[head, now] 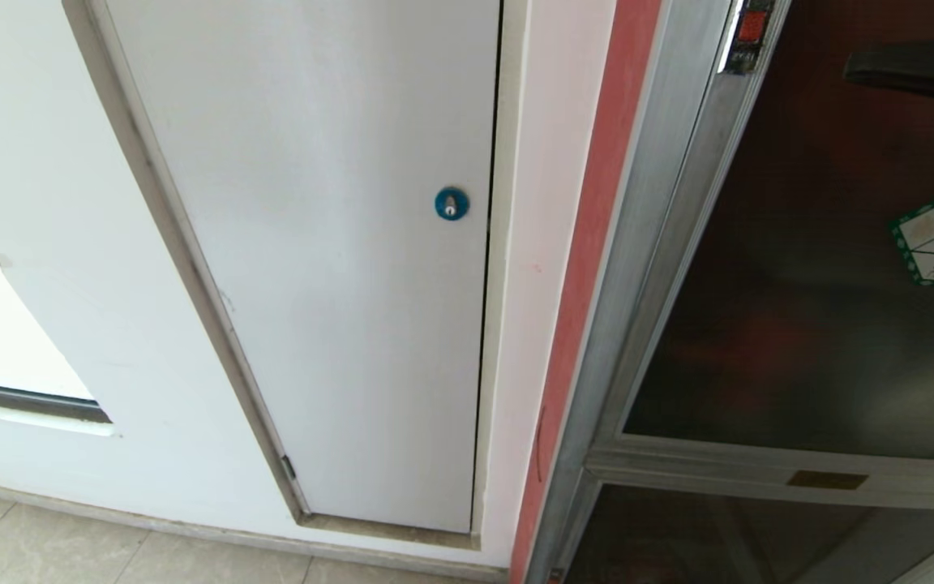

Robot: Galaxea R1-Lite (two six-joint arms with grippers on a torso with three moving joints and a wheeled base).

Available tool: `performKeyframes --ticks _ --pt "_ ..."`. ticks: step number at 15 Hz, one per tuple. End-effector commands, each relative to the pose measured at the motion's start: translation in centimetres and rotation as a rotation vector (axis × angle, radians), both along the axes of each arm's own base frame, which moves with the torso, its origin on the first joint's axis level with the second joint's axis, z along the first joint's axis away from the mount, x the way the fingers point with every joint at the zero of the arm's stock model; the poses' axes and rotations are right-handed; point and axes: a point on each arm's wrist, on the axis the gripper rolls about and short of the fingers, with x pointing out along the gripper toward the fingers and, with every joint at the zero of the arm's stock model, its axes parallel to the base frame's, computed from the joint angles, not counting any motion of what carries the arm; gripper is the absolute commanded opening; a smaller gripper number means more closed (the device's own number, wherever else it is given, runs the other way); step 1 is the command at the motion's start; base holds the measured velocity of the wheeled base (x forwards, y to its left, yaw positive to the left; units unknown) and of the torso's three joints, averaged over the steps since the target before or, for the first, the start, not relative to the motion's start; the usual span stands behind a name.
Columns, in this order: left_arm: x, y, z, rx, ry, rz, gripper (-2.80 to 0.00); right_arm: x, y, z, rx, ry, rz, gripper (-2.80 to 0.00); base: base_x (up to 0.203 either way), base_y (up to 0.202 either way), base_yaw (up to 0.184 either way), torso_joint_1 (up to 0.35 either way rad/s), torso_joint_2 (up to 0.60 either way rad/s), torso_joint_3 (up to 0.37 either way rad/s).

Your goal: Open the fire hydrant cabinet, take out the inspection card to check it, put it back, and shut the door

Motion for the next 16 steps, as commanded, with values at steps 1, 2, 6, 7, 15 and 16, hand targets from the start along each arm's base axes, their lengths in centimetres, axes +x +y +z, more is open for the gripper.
performKeyframes --ticks 1,2,6,7,15,16 --pt "0.0 0.0 0.0 0.0 0.0 0.0 -2.8 0.7 1.0 0.8 0.006 -0.015 0.005 -2.8 0.0 0.0 0.0 0.0 0.0 0.0" --pt "0.0 0.0 0.0 0.001 -0.001 0.001 -2.8 0.7 1.5 1.1 0.009 -0.025 0.0 -2.8 0.0 0.0 0.0 0.0 0.0 0.0" --pt "0.0 0.0 0.0 0.0 0.0 0.001 -2.8 0.7 2.7 1.9 0.026 -0.05 -0.08 -2.8 0.0 0.0 0.0 0.0 0.0 0.0" --pt "0.0 0.0 0.0 0.0 0.002 -0.001 -2.8 1.1 2.9 1.9 0.028 -0.048 -0.108 -2.8 0.0 0.0 0.0 0.0 0.0 0.0" --pt "0.0 0.0 0.0 0.0 0.001 0.0 -2.8 3.1 3.4 1.8 0.029 -0.034 -0.171 -2.8 0.0 0.0 0.0 0.0 0.0 0.0" --pt "0.0 0.0 0.0 0.001 -0.001 0.001 -2.8 3.3 3.4 1.8 0.03 -0.033 -0.173 -2.8 0.0 0.0 0.0 0.0 0.0 0.0"
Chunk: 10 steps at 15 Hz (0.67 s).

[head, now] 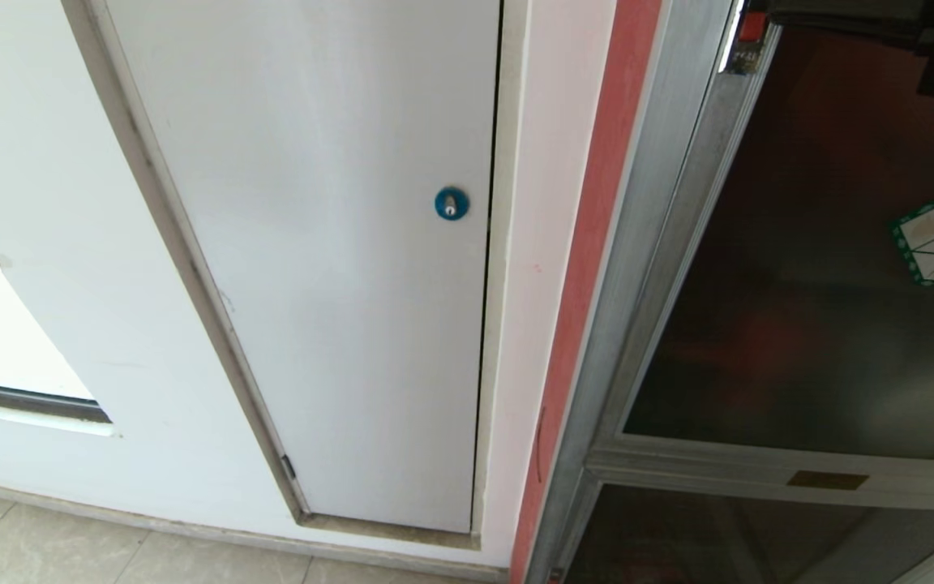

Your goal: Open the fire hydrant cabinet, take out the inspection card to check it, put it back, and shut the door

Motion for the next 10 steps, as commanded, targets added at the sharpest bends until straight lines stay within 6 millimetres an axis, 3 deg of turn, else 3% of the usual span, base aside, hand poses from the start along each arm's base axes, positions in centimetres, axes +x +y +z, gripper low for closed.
performKeyframes --ticks 1,10 --pt "0.0 0.0 0.0 0.001 0.001 0.0 -2.8 0.9 0.3 -0.2 -0.002 0.016 -0.004 -2.8 0.0 0.0 0.0 0.0 0.0 0.0" --pt "0.0 0.0 0.0 0.0 0.002 0.001 -2.8 2.4 0.5 0.0 0.004 0.011 -0.057 -2.8 0.0 0.0 0.0 0.0 0.0 0.0"
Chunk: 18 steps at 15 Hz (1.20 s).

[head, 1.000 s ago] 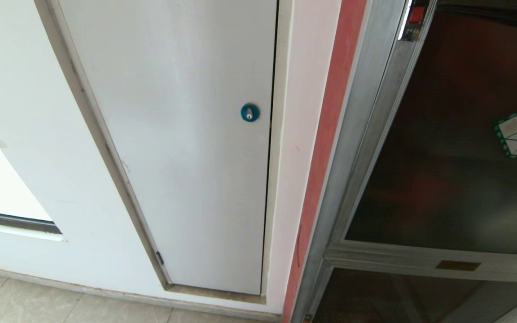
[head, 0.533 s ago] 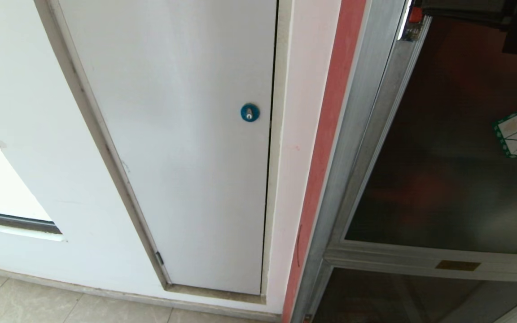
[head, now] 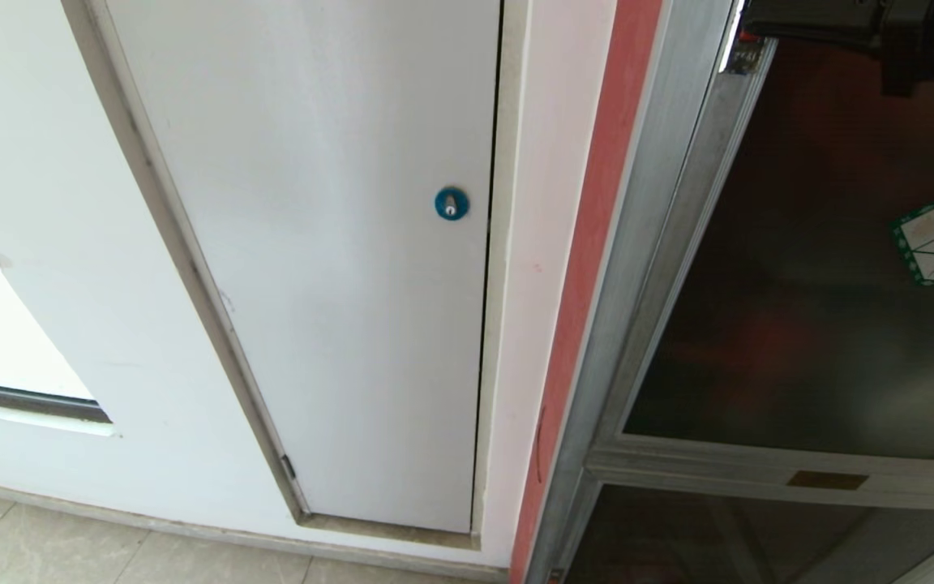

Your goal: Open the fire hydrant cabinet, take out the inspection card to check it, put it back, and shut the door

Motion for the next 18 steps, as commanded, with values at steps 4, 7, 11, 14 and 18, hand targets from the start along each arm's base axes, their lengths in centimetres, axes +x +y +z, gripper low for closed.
performKeyframes --ticks 4,7,11,14,18 --pt "0.01 0.0 -0.03 0.0 0.001 -0.001 -2.8 0.79 0.18 -0.09 0.001 0.008 -0.024 -2.8 0.0 0.0 0.0 0.0 0.0 0.0" --pt "0.0 0.0 -0.02 0.001 0.0 0.0 -2.8 0.93 0.16 -0.16 0.002 0.012 -0.04 -2.8 0.0 0.0 0.0 0.0 0.0 0.0" --pt "0.0 0.0 -0.01 0.0 0.0 0.0 -2.8 1.01 0.1 -0.42 0.002 0.024 -0.061 -2.8 0.0 0.0 0.0 0.0 0.0 0.0" --pt "0.0 0.0 0.0 0.001 -0.001 0.0 -2.8 0.89 0.06 -0.5 0.014 0.035 -0.062 -2.8 0.0 0.0 0.0 0.0 0.0 0.0" --pt "0.0 0.0 0.0 0.0 -0.001 -0.001 -2.8 0.67 -0.04 -0.64 0.019 0.042 -0.063 -2.8 0.0 0.0 0.0 0.0 0.0 0.0"
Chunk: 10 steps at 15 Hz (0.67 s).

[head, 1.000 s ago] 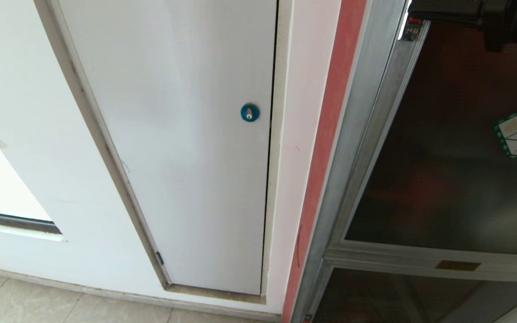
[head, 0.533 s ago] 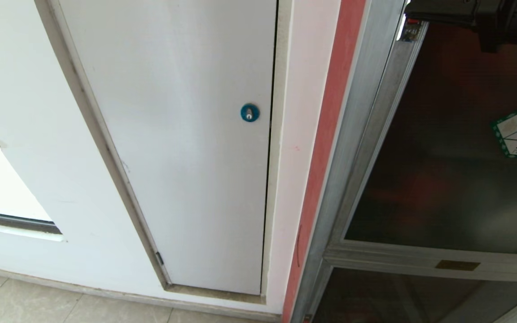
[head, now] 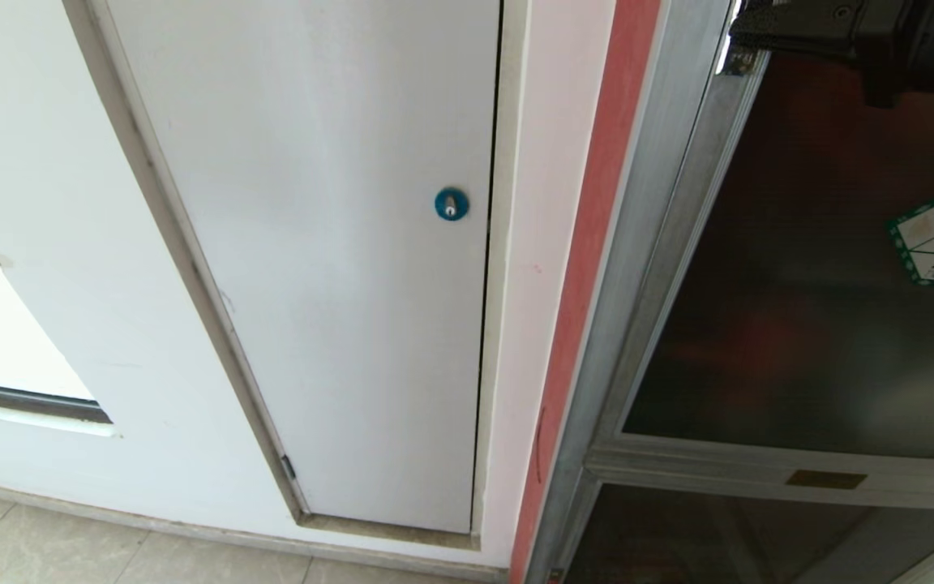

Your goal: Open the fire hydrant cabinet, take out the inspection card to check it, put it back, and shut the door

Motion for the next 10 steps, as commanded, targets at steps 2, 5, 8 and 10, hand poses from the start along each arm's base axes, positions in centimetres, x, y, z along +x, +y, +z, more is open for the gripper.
performKeyframes --ticks 2,5,8,10 --pt "0.0 0.0 -0.01 0.0 0.001 0.0 -2.8 -0.36 -0.14 0.26 0.006 -0.01 -0.001 -2.8 0.0 0.0 0.0 0.0 0.0 0.0" --pt "0.0 0.0 0.0 0.0 0.0 -0.001 -2.8 -0.35 -0.21 0.31 0.009 -0.012 -0.016 -2.8 0.0 0.0 0.0 0.0 0.0 0.0" --pt "0.01 0.0 -0.03 0.0 0.001 0.0 -2.8 -0.27 -0.18 0.24 0.008 -0.009 -0.016 -2.8 0.0 0.0 0.0 0.0 0.0 0.0" --pt "0.01 0.0 -0.04 0.0 0.001 0.0 -2.8 -0.12 -0.14 0.07 0.006 -0.002 -0.018 -2.8 0.0 0.0 0.0 0.0 0.0 0.0"
